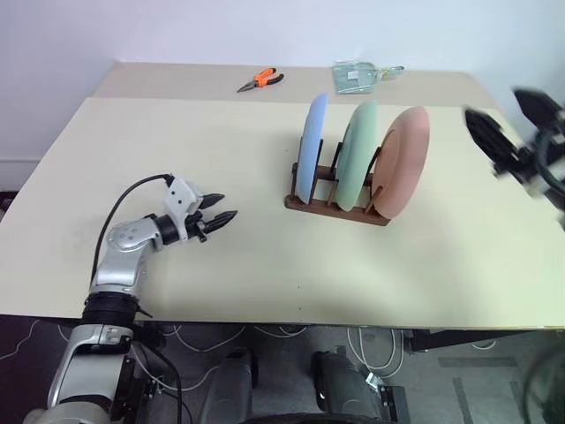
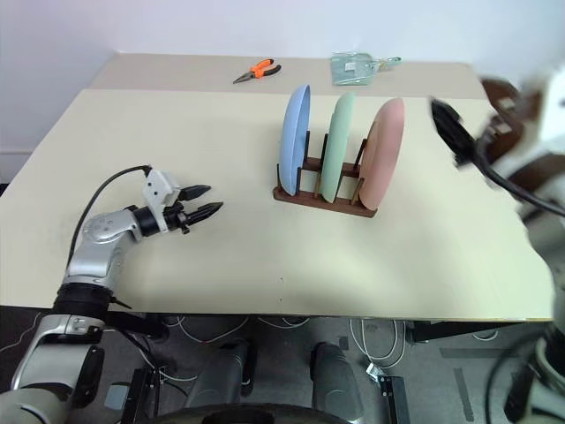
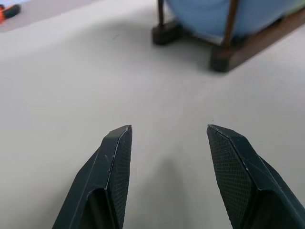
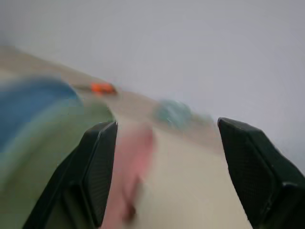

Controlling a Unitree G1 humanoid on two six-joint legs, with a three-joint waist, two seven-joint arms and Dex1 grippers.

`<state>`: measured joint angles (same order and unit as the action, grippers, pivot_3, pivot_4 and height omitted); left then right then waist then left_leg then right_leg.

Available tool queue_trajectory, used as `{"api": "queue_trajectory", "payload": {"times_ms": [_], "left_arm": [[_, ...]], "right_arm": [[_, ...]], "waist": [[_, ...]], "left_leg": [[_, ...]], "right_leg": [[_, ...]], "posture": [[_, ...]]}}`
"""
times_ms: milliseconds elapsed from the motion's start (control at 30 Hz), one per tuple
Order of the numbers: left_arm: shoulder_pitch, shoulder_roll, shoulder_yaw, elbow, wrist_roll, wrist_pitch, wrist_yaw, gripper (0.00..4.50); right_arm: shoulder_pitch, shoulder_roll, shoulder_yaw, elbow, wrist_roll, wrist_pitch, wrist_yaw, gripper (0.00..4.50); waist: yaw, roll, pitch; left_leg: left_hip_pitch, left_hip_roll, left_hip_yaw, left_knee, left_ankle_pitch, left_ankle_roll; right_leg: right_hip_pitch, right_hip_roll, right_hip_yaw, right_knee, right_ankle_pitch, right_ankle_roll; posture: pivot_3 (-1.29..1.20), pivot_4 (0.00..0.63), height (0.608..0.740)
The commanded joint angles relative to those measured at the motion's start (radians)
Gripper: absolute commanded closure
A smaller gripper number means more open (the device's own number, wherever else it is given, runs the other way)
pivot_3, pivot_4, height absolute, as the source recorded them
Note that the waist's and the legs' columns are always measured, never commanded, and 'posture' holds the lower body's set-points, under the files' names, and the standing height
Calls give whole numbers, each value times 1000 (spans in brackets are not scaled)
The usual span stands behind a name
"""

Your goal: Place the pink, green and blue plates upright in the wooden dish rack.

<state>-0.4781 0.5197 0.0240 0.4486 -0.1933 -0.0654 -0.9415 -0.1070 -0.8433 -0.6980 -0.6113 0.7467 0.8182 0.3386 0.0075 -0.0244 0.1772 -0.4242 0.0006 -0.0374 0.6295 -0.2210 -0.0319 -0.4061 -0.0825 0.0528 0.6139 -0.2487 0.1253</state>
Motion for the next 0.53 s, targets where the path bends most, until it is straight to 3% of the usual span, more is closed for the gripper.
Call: {"api": "queue_trajectory", "payload": {"times_ms": [33,67,200,533], "left_arm": [[-16,13,6,32,11,-58,-12,1948],[-15,10,4,27,10,-57,-10,1948],[-1,17,-3,17,4,-52,-36,1948],[72,9,-5,-93,-12,7,-40,1948]], "right_arm": [[228,25,-74,-65,-53,-69,155,1091],[291,36,-59,-52,-76,-99,189,1091],[404,85,111,43,-238,-231,201,13],[313,134,182,143,-336,-389,206,13]], "waist": [[-1,0,0],[-3,0,0],[-21,0,0],[-14,1,0]], "left_leg": [[1,1,0,0,0,0],[1,1,1,0,0,0],[2,1,3,2,0,0],[1,2,3,1,0,0]], "right_leg": [[1,0,0,0,0,0],[1,0,0,0,0,-1],[2,0,2,0,0,-1],[1,0,2,-1,0,-1]], "posture": [[0,150,732],[0,150,732],[0,150,732],[0,150,732]]}}
